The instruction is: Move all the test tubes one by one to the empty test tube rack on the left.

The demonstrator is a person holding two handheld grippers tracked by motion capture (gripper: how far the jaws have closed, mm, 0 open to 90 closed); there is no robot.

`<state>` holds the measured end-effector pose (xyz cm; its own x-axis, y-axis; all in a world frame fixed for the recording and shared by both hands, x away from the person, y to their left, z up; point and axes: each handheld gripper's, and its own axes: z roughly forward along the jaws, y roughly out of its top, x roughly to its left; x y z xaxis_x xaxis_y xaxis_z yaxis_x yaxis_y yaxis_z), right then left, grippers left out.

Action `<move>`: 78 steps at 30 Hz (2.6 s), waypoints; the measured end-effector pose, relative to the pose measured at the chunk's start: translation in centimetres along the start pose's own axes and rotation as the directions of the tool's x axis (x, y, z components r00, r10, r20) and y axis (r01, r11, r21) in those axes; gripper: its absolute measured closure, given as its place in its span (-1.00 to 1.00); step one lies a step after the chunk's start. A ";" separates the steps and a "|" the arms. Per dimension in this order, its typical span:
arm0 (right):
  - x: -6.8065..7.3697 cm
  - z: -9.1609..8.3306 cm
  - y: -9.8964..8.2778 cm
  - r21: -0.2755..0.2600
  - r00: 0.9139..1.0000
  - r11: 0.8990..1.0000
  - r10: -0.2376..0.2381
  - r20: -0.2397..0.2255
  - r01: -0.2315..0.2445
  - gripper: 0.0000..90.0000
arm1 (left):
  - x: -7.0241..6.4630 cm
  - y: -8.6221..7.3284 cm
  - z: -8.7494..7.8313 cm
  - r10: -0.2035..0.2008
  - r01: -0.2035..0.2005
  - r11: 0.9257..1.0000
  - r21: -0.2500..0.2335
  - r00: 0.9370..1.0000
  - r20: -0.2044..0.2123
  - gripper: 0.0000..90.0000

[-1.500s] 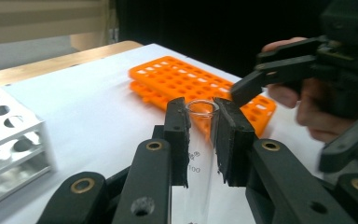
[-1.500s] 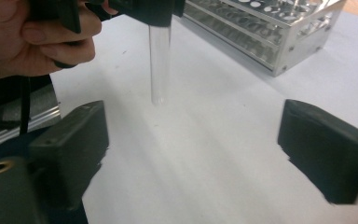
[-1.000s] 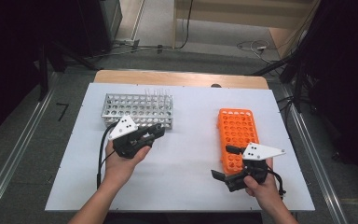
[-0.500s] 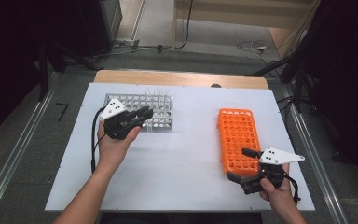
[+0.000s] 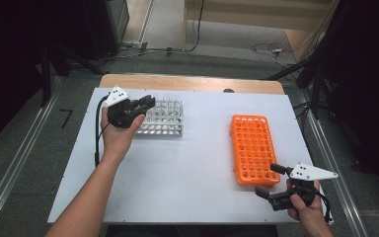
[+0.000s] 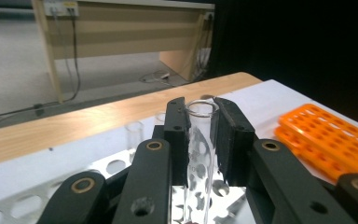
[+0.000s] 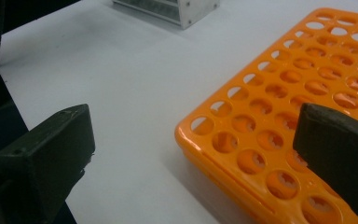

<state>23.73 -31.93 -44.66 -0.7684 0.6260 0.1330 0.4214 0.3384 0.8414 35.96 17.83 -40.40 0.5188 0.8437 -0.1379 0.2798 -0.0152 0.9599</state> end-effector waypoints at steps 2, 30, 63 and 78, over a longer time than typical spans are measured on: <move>-0.2 -0.1 -0.2 0.001 1.000 1.000 0.010 0.002 -0.010 -1.00 | 0.4 0.2 0.4 0.003 -0.003 1.000 -0.001 1.000 -0.014 0.68; -0.7 -0.7 -0.3 -0.025 1.000 1.000 0.012 0.020 -0.012 -1.00 | 4.3 1.5 6.1 -0.029 0.028 1.000 -0.009 0.983 -0.182 0.68; -0.6 -0.6 -0.3 -0.022 1.000 1.000 0.012 0.022 -0.011 -1.00 | 4.1 -1.1 6.9 -0.028 0.057 0.986 0.154 0.983 -0.181 0.56; -0.7 -0.6 -0.3 -0.023 1.000 1.000 0.013 0.029 -0.012 -1.00 | 4.1 -0.8 5.1 -0.107 0.121 0.983 0.137 0.989 -0.105 -0.24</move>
<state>23.87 -32.94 -44.72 -0.7488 0.6502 0.1284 0.4193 0.3147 0.8515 42.00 18.56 -42.94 0.3982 0.8922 -0.2133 0.4484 0.0136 0.8937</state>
